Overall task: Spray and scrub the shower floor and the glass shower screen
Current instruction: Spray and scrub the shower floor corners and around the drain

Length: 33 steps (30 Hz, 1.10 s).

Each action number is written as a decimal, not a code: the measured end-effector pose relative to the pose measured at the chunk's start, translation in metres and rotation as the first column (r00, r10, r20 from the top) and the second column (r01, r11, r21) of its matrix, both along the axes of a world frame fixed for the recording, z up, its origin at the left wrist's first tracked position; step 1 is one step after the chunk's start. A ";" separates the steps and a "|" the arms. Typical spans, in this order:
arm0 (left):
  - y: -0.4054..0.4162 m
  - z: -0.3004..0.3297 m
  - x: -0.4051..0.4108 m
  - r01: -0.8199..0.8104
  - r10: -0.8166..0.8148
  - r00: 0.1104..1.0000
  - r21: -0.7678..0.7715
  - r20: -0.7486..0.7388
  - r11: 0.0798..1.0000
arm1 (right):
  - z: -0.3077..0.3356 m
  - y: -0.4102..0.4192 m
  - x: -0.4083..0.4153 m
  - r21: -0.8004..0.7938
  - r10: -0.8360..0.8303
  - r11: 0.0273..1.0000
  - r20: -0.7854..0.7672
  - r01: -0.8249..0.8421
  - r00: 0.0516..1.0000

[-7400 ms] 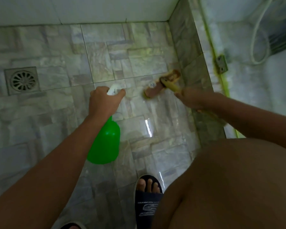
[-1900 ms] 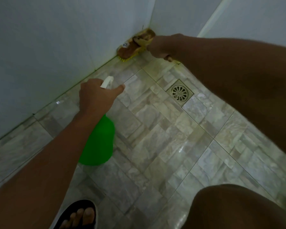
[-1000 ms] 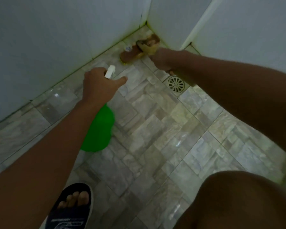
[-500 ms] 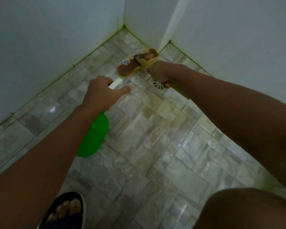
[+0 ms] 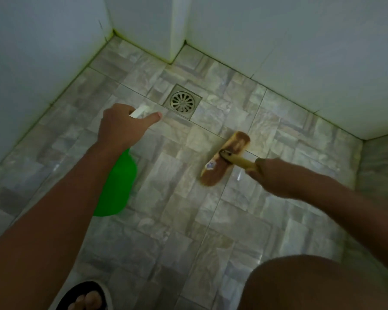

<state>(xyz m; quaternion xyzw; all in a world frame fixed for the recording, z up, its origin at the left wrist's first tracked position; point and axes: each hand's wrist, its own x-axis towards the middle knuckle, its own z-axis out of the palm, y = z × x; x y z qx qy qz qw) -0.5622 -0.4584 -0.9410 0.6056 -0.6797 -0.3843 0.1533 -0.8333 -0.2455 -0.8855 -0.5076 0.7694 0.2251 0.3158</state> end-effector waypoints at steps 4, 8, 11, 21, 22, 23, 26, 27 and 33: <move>0.000 -0.006 -0.005 0.026 -0.026 1.000 -0.005 -0.010 1.000 | -0.013 -0.041 0.026 -0.111 -0.047 0.992 0.106 0.059 0.993; 0.000 -0.008 -0.008 0.035 -0.035 0.999 -0.017 0.012 0.999 | -0.024 -0.136 0.032 -0.201 -0.125 0.969 0.108 0.145 0.986; -0.001 -0.004 -0.014 0.054 -0.054 0.998 -0.023 0.022 0.998 | -0.027 -0.164 0.031 -0.164 -0.158 0.972 0.087 0.170 0.984; 0.011 0.002 -0.018 0.069 -0.070 0.996 -0.032 -0.047 0.997 | -0.015 -0.048 0.001 0.039 -0.096 0.995 -0.003 0.096 0.995; 0.011 0.002 -0.018 0.063 -0.065 0.997 -0.034 -0.044 0.997 | -0.014 -0.056 0.003 0.023 -0.107 0.994 0.008 0.107 0.994; 0.010 0.002 -0.019 0.060 -0.061 0.997 -0.038 -0.039 0.997 | -0.011 -0.067 0.008 -0.008 -0.126 0.992 0.026 0.126 0.992; 0.009 0.002 -0.016 0.043 -0.043 0.999 -0.064 -0.010 0.997 | -0.012 -0.118 0.031 -0.135 -0.134 0.980 0.086 0.145 0.987; 0.009 0.003 -0.015 0.039 -0.040 0.999 -0.072 -0.006 0.997 | -0.012 -0.136 0.033 -0.152 -0.142 0.976 0.104 0.156 0.984; 0.004 0.003 -0.006 -0.028 0.026 0.999 -0.093 -0.025 0.995 | 0.023 -0.207 0.021 -0.195 -0.144 0.965 0.168 0.176 0.975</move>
